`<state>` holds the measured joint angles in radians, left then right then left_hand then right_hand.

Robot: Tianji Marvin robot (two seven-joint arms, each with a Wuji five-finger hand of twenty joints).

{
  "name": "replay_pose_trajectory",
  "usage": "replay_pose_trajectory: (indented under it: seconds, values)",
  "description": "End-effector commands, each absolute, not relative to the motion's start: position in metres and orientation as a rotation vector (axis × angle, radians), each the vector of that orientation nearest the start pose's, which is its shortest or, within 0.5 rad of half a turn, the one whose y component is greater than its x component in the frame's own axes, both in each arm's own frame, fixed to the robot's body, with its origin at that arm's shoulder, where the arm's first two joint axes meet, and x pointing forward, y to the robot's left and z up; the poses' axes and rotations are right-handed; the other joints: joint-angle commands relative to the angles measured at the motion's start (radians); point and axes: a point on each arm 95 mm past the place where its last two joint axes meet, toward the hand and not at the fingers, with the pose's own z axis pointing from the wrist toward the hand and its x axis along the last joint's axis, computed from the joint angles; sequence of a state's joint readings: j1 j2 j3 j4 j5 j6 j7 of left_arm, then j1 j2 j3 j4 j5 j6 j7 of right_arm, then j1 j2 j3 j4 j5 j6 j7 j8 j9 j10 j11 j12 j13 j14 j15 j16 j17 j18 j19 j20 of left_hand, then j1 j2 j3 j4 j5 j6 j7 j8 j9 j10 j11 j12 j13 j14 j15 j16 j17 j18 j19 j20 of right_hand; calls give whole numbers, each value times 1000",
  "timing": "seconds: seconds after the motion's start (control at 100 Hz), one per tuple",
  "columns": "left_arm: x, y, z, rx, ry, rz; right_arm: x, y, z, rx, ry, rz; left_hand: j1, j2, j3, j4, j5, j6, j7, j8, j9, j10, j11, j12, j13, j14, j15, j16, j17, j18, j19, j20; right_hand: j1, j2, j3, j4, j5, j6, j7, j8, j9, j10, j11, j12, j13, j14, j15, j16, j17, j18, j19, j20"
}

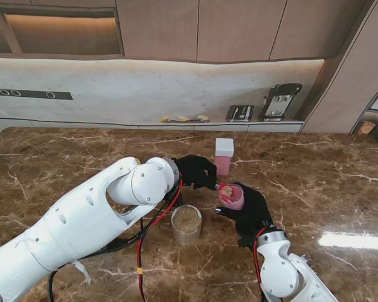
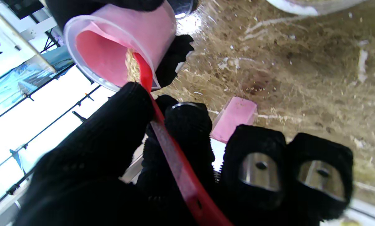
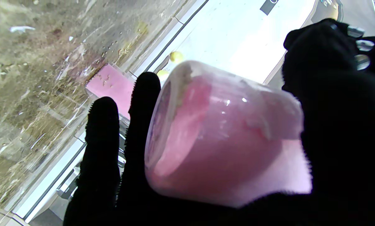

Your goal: Measure grain into the airtight container

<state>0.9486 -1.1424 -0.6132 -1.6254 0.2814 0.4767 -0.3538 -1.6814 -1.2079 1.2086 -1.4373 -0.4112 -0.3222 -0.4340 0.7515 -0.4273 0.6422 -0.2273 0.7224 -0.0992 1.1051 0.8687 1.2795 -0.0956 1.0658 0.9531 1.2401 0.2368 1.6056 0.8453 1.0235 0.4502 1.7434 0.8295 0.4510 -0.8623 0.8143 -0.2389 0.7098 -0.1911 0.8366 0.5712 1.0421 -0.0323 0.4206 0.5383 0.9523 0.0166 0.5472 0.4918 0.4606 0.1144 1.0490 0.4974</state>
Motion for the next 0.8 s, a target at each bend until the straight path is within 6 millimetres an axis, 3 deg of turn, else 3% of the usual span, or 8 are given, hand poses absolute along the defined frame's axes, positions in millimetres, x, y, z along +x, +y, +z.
replay_pose_trajectory:
  seconds: [0.0,0.46,0.79]
  values:
    - [440,-184,-231,-1688,1860,-1595,352,4,-386,-2120,-970,-2610,37,42,37,18,10,-81,34,28,78,-51,9,7,29,-1,79,6,44,6,144,7,34,188,150,-57,79,-101,60,-1,-3,-30,-3,-14,-20,-20,-11,12,-6,-11,-9,12]
    - [430,-198,-224,-1400,1895,-1693,352,5,-385,-2122,-968,-2607,19,33,66,12,16,-90,34,28,79,-54,17,3,29,-7,84,4,44,-7,150,8,36,190,153,-55,79,-100,60,-1,-1,-30,-3,-14,-18,-19,-11,13,-4,-10,-10,13]
    - [421,-198,-223,-1153,1968,-1690,351,6,-384,-2123,-952,-2602,7,28,78,7,22,-103,33,31,79,-60,21,1,29,-11,85,3,44,-8,149,7,31,208,160,-52,82,-100,61,-2,5,-31,0,-13,-8,-18,-7,13,15,-13,-2,15]
